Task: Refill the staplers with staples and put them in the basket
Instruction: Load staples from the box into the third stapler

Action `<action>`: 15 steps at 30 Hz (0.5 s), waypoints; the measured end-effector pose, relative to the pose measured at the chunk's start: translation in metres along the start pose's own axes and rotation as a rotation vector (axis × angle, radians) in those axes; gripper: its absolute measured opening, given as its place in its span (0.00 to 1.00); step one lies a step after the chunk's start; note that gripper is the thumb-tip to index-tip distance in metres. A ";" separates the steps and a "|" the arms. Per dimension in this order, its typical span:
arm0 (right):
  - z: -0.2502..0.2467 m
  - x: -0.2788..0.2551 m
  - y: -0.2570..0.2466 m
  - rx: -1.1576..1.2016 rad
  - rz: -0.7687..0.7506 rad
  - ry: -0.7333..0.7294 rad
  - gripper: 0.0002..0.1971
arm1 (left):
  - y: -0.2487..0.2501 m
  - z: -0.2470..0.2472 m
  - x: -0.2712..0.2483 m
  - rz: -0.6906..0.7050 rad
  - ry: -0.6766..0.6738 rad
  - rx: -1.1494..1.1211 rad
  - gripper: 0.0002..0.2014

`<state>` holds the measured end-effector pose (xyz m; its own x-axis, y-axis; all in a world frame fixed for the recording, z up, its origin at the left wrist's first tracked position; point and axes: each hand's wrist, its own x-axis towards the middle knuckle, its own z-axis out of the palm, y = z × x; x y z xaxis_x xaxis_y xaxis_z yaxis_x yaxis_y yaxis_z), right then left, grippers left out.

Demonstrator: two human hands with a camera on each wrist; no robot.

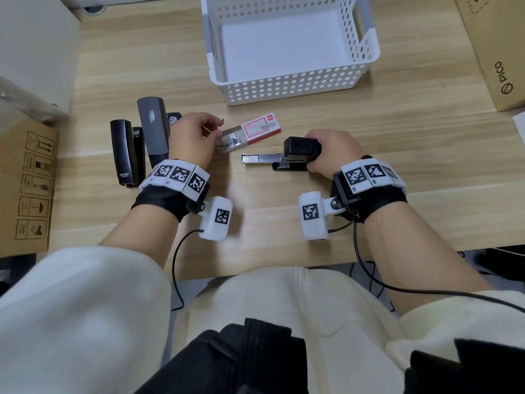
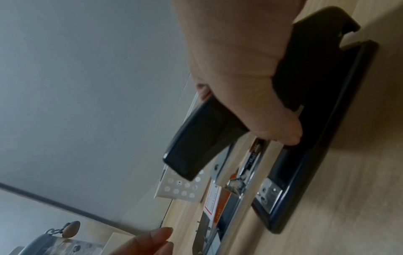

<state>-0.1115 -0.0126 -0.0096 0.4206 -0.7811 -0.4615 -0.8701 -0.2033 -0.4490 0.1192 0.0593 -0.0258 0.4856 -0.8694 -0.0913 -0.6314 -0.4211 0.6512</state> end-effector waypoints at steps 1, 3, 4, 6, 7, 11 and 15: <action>0.000 0.000 0.000 0.001 0.001 0.002 0.19 | 0.000 0.000 0.003 -0.017 -0.007 0.037 0.07; 0.001 0.000 0.000 0.002 0.002 0.009 0.19 | 0.001 0.004 0.007 -0.029 -0.046 0.116 0.06; 0.001 0.001 0.001 0.003 0.002 0.012 0.19 | 0.002 0.006 0.008 -0.034 -0.073 0.151 0.05; 0.002 0.001 0.001 0.000 0.003 0.010 0.19 | 0.003 0.010 0.010 -0.048 -0.126 0.228 0.06; 0.002 0.001 0.001 0.000 0.005 0.007 0.20 | 0.003 0.012 0.011 -0.056 -0.154 0.275 0.08; 0.001 0.000 0.001 -0.005 0.006 0.004 0.19 | 0.004 0.015 0.011 -0.066 -0.201 0.363 0.12; 0.001 0.001 0.001 -0.004 0.009 0.009 0.19 | 0.004 0.016 0.012 -0.099 -0.204 0.356 0.11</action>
<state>-0.1113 -0.0125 -0.0114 0.4102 -0.7880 -0.4591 -0.8750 -0.1980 -0.4418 0.1129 0.0426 -0.0360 0.4476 -0.8384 -0.3110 -0.7744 -0.5373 0.3341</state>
